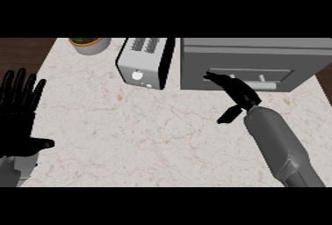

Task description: Pick up the cup, place it into the drawer and close the drawer

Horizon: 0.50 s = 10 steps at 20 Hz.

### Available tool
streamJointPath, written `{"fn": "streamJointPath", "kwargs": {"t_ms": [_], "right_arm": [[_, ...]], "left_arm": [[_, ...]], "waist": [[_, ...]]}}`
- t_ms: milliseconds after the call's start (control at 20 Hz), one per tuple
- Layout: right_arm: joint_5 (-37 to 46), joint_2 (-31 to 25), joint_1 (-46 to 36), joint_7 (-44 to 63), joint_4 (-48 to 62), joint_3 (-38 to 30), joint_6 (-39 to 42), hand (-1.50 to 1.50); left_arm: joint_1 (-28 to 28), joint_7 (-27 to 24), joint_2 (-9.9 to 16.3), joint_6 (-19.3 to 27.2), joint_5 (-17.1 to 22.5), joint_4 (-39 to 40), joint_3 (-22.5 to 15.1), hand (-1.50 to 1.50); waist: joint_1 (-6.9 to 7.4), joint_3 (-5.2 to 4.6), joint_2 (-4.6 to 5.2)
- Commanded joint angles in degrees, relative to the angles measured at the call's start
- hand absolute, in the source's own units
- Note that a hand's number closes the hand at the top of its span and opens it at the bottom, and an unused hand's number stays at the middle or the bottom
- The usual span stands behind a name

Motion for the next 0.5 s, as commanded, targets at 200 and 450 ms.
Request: {"fn": "streamJointPath", "kwargs": {"t_ms": [200, 450], "right_arm": [[0.5, -3.11, -11.3, -6.15, 18.88, -4.24, -0.67, -1.5], [-0.78, -7.63, -16.99, -7.13, 22.11, -6.48, 3.63, -1.5]], "left_arm": [[-1.51, 0.12, -2.76, -0.48, -2.34, 0.2, -1.19, -1.5], [-3.81, 0.18, -3.12, -1.09, -3.2, 3.5, -1.26, -1.5]], "waist": [[1.46, 0.23, 0.95], [2.1, 0.23, 1.64]]}}
